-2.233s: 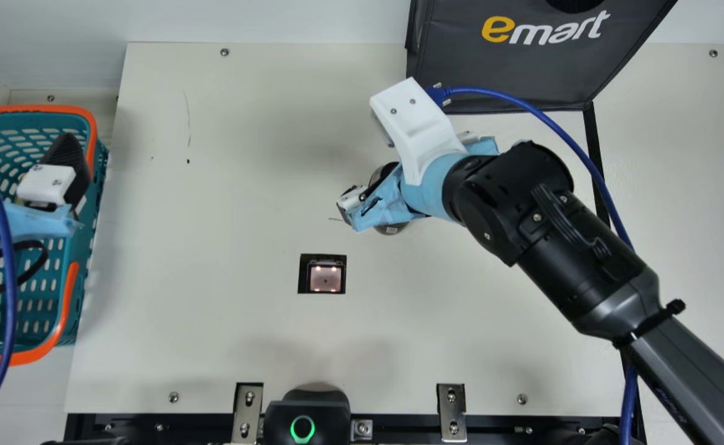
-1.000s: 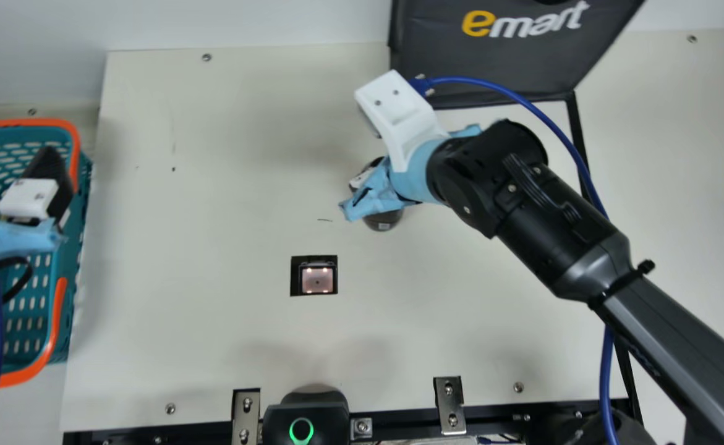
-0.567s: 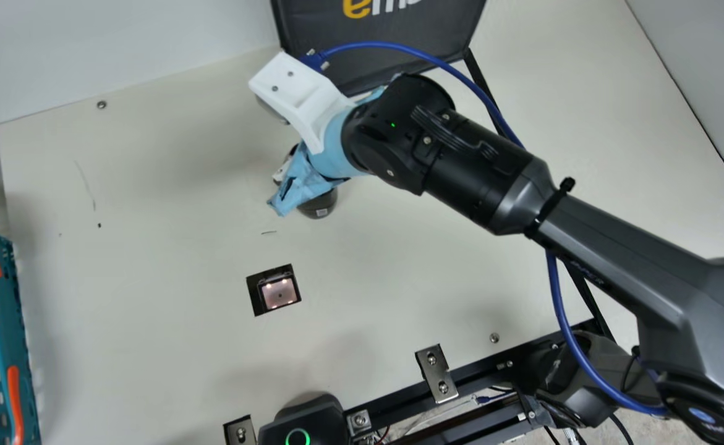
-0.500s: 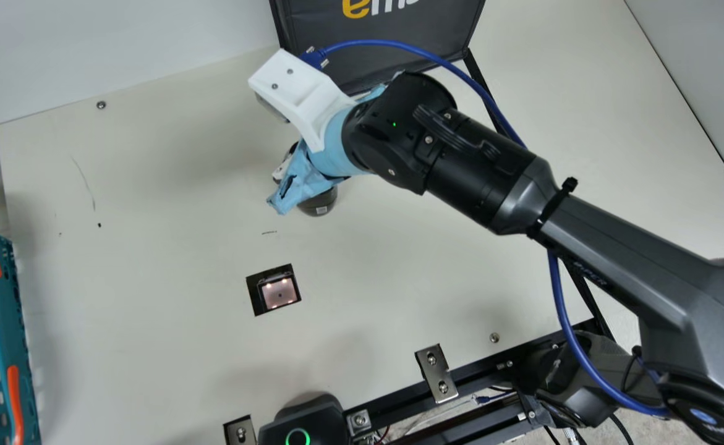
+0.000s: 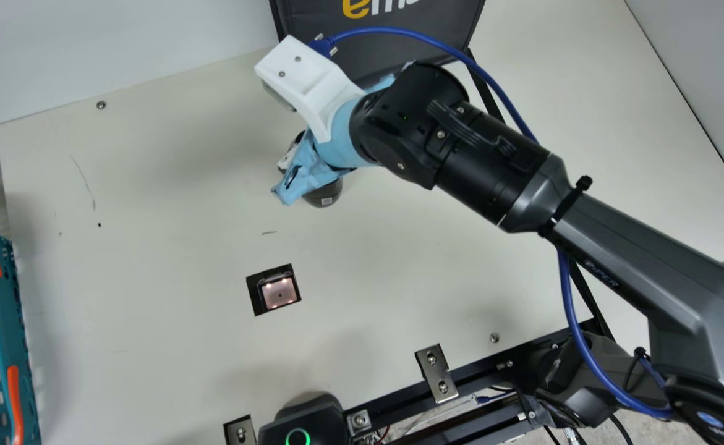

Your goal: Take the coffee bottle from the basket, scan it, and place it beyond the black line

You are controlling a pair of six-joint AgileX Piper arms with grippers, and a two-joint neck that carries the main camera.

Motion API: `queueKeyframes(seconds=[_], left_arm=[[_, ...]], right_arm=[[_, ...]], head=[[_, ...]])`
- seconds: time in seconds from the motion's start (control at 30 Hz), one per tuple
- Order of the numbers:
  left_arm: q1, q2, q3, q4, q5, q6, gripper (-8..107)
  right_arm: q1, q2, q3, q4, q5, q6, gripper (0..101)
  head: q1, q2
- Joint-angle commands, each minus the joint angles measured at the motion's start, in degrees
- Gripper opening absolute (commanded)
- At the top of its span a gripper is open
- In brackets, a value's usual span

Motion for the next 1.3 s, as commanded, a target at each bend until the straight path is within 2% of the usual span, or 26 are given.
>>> queueKeyframes(seconds=[0.0,0.57,1.27], left_arm=[[0.0,0.0,0.0,0.0,0.0,0.0,90],[0.0,0.0,0.0,0.0,0.0,0.0,90],[0.0,0.0,0.0,0.0,0.0,0.0,90]], right_arm=[[-0.66,-0.26,-0.1,-0.06,0.11,0.12,0],[-11.45,-3.55,0.82,0.74,1.53,-0.29,0],[-29.5,-6.14,0.98,4.36,2.89,-2.99,0]], head=[[-1.57,-0.13],[-1.57,-0.13],[-1.57,-0.13]])
